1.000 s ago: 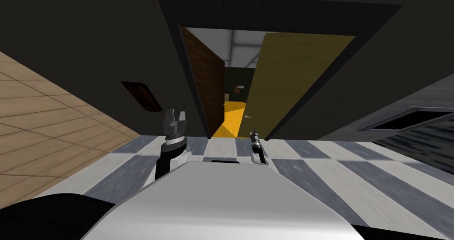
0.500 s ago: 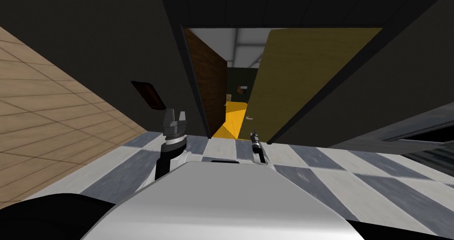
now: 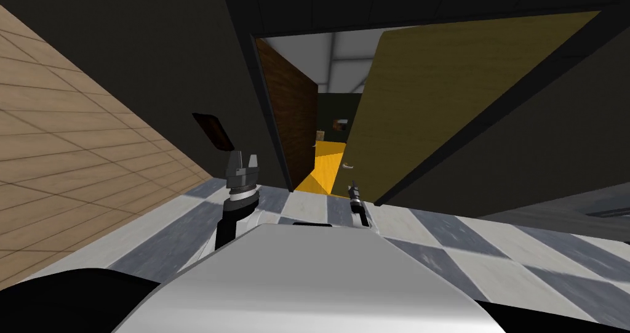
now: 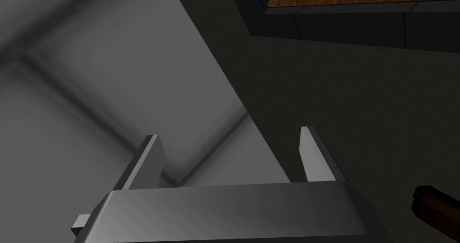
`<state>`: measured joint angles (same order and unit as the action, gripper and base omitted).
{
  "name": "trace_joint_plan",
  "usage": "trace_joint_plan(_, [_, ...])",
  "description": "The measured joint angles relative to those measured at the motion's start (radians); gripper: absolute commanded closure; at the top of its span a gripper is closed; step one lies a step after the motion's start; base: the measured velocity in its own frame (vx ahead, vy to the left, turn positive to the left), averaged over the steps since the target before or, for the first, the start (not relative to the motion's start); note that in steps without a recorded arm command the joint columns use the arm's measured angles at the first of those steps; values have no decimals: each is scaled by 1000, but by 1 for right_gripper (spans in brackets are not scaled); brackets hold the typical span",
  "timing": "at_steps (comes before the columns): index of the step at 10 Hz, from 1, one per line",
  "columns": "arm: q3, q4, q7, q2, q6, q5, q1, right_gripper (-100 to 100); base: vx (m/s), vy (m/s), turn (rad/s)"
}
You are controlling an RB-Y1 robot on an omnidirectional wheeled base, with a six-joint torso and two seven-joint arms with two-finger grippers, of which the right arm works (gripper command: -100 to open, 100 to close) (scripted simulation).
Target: Push the door open
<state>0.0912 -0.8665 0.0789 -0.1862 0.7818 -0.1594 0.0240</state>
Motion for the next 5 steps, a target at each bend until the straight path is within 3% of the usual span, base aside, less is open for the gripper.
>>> trace_joint_plan(5, [13,125,-2,-11,26,-10,51,-100,43,-92,99])
